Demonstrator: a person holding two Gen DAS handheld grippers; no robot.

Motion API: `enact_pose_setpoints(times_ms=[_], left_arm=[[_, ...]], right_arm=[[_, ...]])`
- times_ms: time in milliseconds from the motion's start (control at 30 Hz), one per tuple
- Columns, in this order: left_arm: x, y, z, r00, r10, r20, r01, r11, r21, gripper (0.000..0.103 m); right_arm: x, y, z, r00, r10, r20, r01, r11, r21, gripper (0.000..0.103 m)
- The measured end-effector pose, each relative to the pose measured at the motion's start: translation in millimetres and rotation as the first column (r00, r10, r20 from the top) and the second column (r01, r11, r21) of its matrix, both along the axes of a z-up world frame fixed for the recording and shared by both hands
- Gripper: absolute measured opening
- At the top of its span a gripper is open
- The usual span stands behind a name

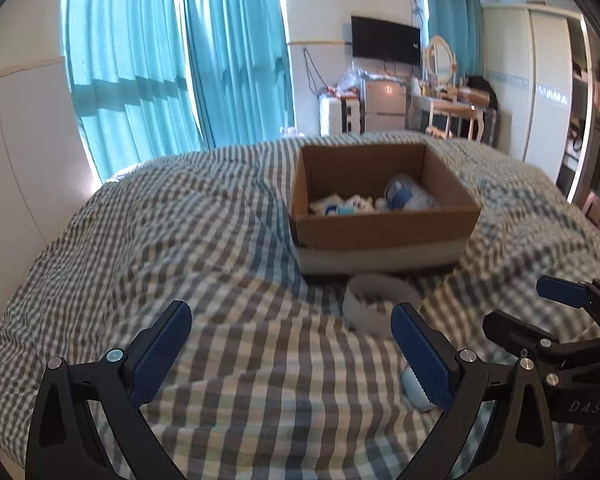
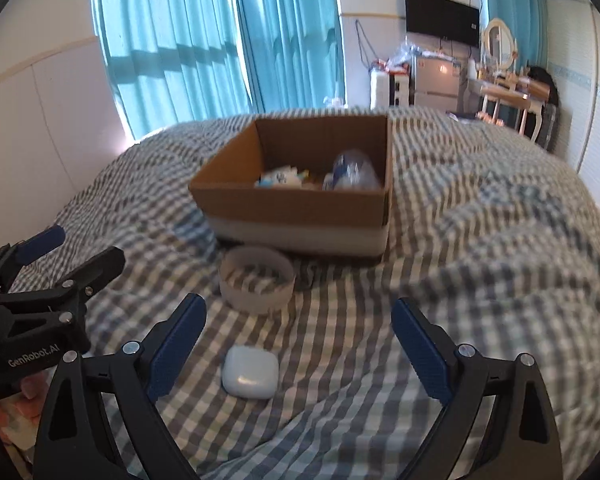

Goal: Organize objects
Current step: 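Grasp the white earbud case with the right tool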

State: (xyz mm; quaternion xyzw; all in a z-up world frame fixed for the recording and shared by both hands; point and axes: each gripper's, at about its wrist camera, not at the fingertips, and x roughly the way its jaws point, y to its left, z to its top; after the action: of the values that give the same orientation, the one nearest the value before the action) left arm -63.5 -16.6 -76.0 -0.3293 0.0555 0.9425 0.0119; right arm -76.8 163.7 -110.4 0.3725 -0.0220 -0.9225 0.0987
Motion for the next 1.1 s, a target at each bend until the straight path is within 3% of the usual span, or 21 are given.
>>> enact_pose_setpoints(times_ms=[133,233,400,633,767,900,1100], left_arm=[[-5,-11,-10,0.999,0.012,0.046,-0.014,0.999,0.041,0.103],[-8,-21,-16,0.995,0.051,0.086,-0.057,0.996,0.069,0.103],[-11,-33,-22,0.991,0.064,0.121,-0.078,0.99,0.12,0.103],[-10,-34,-27,0.99,0.066,0.128,-0.082,0.989,0.125,0.103],[-12,-36,-30,0.987,0.067,0.143,-0.087,0.987,0.133,0.103],[-12,-34,-31,0.987,0.066,0.146,-0.085,0.989,0.124,0.103],[-13,-30,-30,0.988,0.053,0.147,-0.07,0.992,0.109,0.103]], right_arm=[[-4,-8,-28,0.996,0.041,0.08,-0.041,0.999,-0.005,0.091],[-9,-12,-38,0.991,0.06,0.121,-0.059,0.998,-0.011,0.085],[-9,-18,-52,0.984,0.075,0.162,-0.07,0.997,-0.037,0.083],[-20,-43,-80,0.955,0.133,0.265,-0.137,0.991,-0.002,0.058],[-24,-43,-88,0.944,0.138,0.299,-0.142,0.99,-0.01,0.055],[-24,-42,-90,0.942,0.145,0.302,-0.146,0.989,-0.02,0.05],[-11,-35,-67,0.972,0.12,0.203,-0.121,0.993,-0.007,0.05]])
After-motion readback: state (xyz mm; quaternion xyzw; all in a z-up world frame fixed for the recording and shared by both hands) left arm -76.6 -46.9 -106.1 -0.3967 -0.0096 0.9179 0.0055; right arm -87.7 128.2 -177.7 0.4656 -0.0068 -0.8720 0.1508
